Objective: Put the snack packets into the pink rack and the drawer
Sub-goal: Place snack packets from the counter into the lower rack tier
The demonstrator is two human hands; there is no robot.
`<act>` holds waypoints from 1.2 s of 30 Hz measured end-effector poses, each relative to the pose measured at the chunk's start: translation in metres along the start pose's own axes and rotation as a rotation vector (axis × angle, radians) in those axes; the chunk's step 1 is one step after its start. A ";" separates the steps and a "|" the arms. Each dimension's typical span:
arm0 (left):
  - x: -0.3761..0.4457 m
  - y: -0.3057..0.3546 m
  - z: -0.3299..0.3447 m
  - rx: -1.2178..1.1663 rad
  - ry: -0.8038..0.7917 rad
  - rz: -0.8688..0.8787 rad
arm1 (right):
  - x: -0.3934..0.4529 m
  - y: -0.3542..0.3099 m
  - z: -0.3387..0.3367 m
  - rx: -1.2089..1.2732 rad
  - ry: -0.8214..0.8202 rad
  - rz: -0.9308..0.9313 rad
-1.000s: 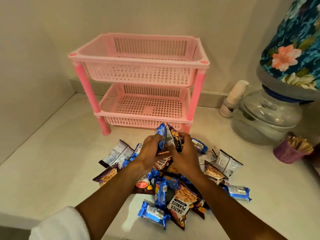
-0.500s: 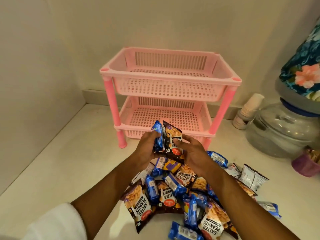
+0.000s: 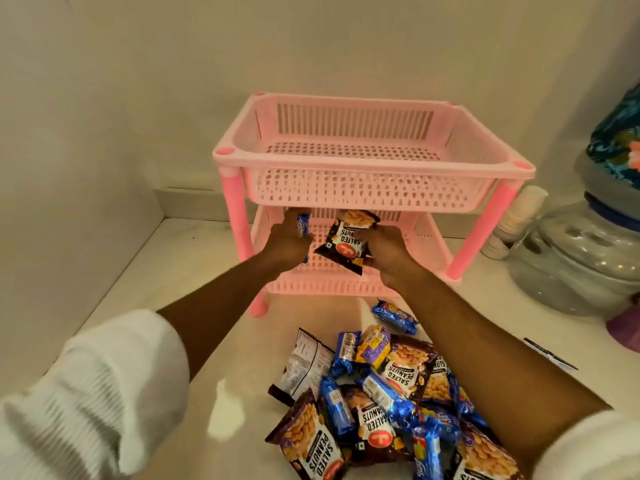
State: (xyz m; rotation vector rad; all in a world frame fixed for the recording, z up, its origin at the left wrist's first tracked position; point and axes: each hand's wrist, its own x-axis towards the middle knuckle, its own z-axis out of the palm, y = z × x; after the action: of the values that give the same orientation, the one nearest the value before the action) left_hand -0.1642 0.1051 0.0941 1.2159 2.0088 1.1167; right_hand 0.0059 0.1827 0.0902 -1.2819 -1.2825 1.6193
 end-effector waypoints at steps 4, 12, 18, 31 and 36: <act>0.029 -0.010 0.000 0.168 -0.035 -0.058 | 0.035 0.010 0.017 -0.119 0.049 0.045; 0.071 -0.040 0.008 0.535 -0.242 -0.236 | 0.079 0.036 0.042 -0.575 -0.173 0.161; 0.078 -0.052 0.006 0.779 -0.249 -0.160 | 0.093 0.045 0.050 -0.698 -0.228 0.171; 0.071 -0.054 0.003 0.848 -0.262 -0.086 | 0.106 0.059 0.057 -1.043 -0.204 -0.002; 0.065 -0.052 0.002 0.862 -0.223 -0.061 | 0.103 0.060 0.054 -1.062 -0.205 -0.034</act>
State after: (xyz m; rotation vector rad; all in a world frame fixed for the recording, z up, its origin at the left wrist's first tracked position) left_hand -0.2154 0.1509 0.0465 1.5568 2.3856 0.0196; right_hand -0.0704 0.2472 0.0050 -1.6566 -2.4397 1.0231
